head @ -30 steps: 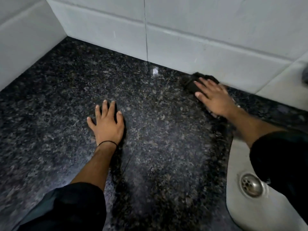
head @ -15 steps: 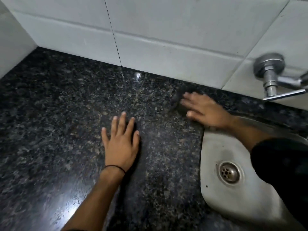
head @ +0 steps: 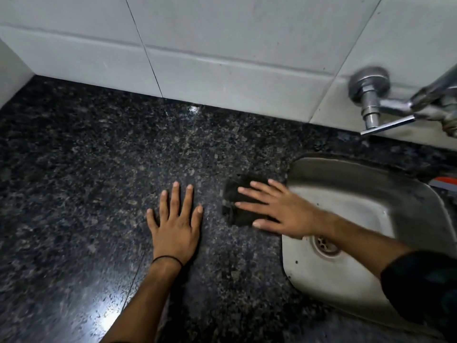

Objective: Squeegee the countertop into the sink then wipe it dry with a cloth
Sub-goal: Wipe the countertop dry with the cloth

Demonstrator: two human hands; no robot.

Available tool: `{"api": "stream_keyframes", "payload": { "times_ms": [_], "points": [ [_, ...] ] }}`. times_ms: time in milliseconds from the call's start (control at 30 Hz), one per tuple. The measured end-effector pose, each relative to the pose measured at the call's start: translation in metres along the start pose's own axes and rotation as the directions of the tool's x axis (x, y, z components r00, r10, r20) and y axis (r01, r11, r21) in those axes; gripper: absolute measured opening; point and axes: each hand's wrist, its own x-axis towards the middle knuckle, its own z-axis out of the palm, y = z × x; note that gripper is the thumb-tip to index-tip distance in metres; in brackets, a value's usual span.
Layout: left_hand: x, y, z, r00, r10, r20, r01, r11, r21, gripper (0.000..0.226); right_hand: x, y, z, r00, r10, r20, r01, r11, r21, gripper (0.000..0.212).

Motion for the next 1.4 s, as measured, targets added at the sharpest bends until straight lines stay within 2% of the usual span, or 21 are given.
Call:
{"api": "stream_keyframes", "payload": {
  "times_ms": [33, 100, 167, 233, 300, 400, 467, 567, 633, 667, 700, 767, 833, 900, 967, 1033, 1133, 1200, 1267, 1333, 1400],
  "points": [
    [0.0, 0.0, 0.0, 1.0, 0.0, -0.001, 0.0, 1.0, -0.001, 0.056, 0.005, 0.017, -0.004, 1.0, 0.028, -0.001, -0.028, 1.0, -0.011, 0.057],
    [0.001, 0.0, -0.001, 1.0, 0.0, -0.001, 0.0, 1.0, -0.004, 0.056, 0.025, 0.049, -0.01, 0.964, 0.263, -0.035, -0.262, 0.964, 0.041, 0.057],
    [-0.001, 0.002, -0.002, 1.0, 0.001, 0.002, -0.001, 1.0, -0.001, 0.056, 0.051, 0.067, -0.017, 0.834, 0.549, -0.058, -0.536, 0.83, 0.155, 0.057],
    [0.0, 0.002, -0.003, 1.0, -0.001, 0.018, 0.001, 1.0, -0.006, 0.056, 0.074, 0.059, -0.018, 0.707, 0.706, -0.05, -0.681, 0.697, 0.224, 0.059],
    [0.001, 0.0, -0.007, 0.999, 0.001, 0.041, 0.001, 0.999, -0.042, 0.056, 0.085, 0.026, -0.014, 0.715, 0.698, -0.046, -0.674, 0.705, 0.221, 0.06],
    [0.003, -0.008, -0.019, 0.998, 0.043, 0.056, -0.026, 0.96, -0.278, 0.053, 0.067, -0.055, 0.006, 0.833, 0.543, -0.107, -0.527, 0.837, 0.145, 0.059],
    [-0.007, -0.019, -0.027, 0.998, 0.06, -0.011, -0.06, 0.918, -0.391, 0.052, 0.039, -0.113, 0.02, 0.885, 0.444, -0.138, -0.428, 0.895, 0.128, 0.059],
    [-0.047, -0.038, -0.033, 0.995, 0.047, -0.087, -0.074, 0.94, -0.334, 0.05, -0.021, -0.175, 0.033, 0.991, 0.124, -0.056, -0.122, 0.992, 0.043, 0.058],
    [-0.089, -0.045, -0.031, 0.995, 0.072, -0.062, -0.087, 0.953, -0.29, 0.049, -0.057, -0.171, 0.031, 0.994, -0.109, 0.007, 0.109, 0.994, -0.029, 0.057],
    [-0.112, -0.046, -0.029, 0.995, 0.093, -0.035, -0.099, 0.961, -0.26, 0.049, -0.068, -0.161, 0.031, 0.991, -0.134, 0.024, 0.135, 0.989, -0.056, 0.056],
    [-0.133, -0.046, -0.025, 0.994, 0.113, -0.01, -0.112, 0.968, -0.223, 0.051, -0.072, -0.146, 0.033, 0.997, -0.079, 0.025, 0.081, 0.994, -0.067, 0.056],
    [-0.169, -0.049, -0.015, 0.99, 0.137, 0.038, -0.13, 0.982, -0.137, 0.058, -0.072, -0.124, 0.035, 0.974, 0.224, -0.017, -0.224, 0.975, 0.003, 0.056],
    [-0.192, -0.055, 0.001, 0.989, 0.123, 0.077, -0.118, 0.991, -0.056, 0.064, -0.059, -0.127, 0.035, 0.823, 0.565, -0.062, -0.55, 0.82, 0.159, 0.057],
    [-0.2, -0.059, 0.012, 0.993, 0.102, 0.062, -0.101, 0.995, -0.024, 0.063, -0.039, -0.155, 0.038, 0.665, 0.742, -0.081, -0.707, 0.661, 0.251, 0.058],
    [-0.203, -0.061, 0.017, 0.993, 0.118, 0.019, -0.118, 0.993, -0.008, 0.062, -0.03, -0.2, 0.045, 0.625, 0.774, -0.107, -0.734, 0.628, 0.258, 0.058],
    [-0.2, -0.063, 0.018, 0.991, 0.135, 0.014, -0.135, 0.991, -0.015, 0.061, -0.039, -0.247, 0.052, 0.68, 0.717, -0.153, -0.682, 0.696, 0.225, 0.058],
    [-0.202, -0.065, 0.018, 0.989, 0.148, 0.016, -0.147, 0.989, -0.023, 0.059, -0.087, -0.29, 0.066, 0.813, 0.566, -0.138, -0.549, 0.824, 0.143, 0.056],
    [-0.201, -0.065, 0.017, 0.988, 0.151, 0.029, -0.15, 0.988, -0.034, 0.056, -0.127, -0.282, 0.069, 0.829, 0.545, -0.127, -0.539, 0.838, 0.081, 0.056],
    [-0.202, -0.066, 0.016, 0.985, 0.162, 0.052, -0.16, 0.986, -0.048, 0.056, -0.165, -0.261, 0.072, 0.725, 0.679, -0.12, -0.675, 0.734, 0.078, 0.057],
    [-0.202, -0.066, 0.014, 0.982, 0.176, 0.072, -0.172, 0.984, -0.048, 0.057, -0.191, -0.242, 0.072, 0.499, 0.862, -0.083, -0.844, 0.506, 0.177, 0.057],
    [-0.202, -0.066, 0.013, 0.981, 0.177, 0.086, -0.173, 0.984, -0.046, 0.057, -0.191, -0.239, 0.074, 0.249, 0.966, -0.076, -0.92, 0.26, 0.293, 0.058]
  ]
}}
